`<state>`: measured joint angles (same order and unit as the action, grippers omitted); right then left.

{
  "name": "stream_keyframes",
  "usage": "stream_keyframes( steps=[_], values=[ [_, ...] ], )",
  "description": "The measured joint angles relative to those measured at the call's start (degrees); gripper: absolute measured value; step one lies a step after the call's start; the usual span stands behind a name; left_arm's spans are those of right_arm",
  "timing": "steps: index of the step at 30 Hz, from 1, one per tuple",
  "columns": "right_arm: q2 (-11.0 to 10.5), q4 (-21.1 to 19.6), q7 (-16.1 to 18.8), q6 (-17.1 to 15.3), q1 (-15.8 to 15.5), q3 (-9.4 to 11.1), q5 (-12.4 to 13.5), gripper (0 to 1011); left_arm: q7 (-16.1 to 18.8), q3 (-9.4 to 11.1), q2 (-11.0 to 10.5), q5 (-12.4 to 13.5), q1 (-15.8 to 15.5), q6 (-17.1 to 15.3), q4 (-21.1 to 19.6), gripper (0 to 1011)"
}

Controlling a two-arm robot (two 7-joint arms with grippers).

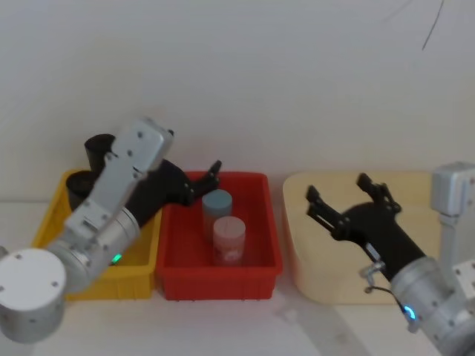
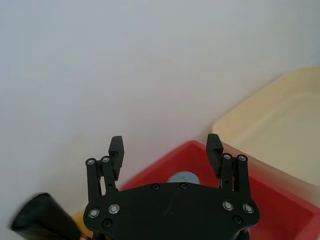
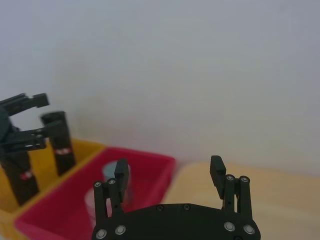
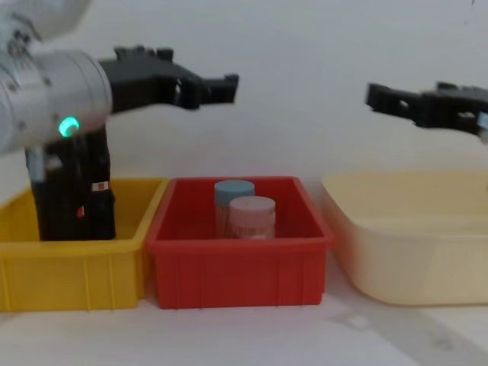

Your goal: Pick up the garbage bag with the one hand and transfer it to the other hand.

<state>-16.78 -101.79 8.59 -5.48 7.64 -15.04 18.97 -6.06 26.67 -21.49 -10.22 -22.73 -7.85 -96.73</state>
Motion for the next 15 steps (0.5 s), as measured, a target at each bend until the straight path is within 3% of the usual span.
stream_keyframes(
  steps=[8,12,15],
  values=[
    [2.6,0.3,0.8,-3.8,5.4,-4.3,-1.7,1002,-2.5,-4.8,-4.7,-1.7,0.7,-3.7,-5.1,1001],
    [3.7,1.0,1.0,-6.0,7.7,-6.4,-2.9,1002,-3.2,-8.2,-7.1,-3.3,3.1,-5.1,-7.9,1001],
    [4.2,1.5,1.1,-7.2,8.6,-7.3,-3.5,1002,-3.7,-12.7,-9.4,-5.2,7.0,-6.2,-10.7,1001]
  ],
)
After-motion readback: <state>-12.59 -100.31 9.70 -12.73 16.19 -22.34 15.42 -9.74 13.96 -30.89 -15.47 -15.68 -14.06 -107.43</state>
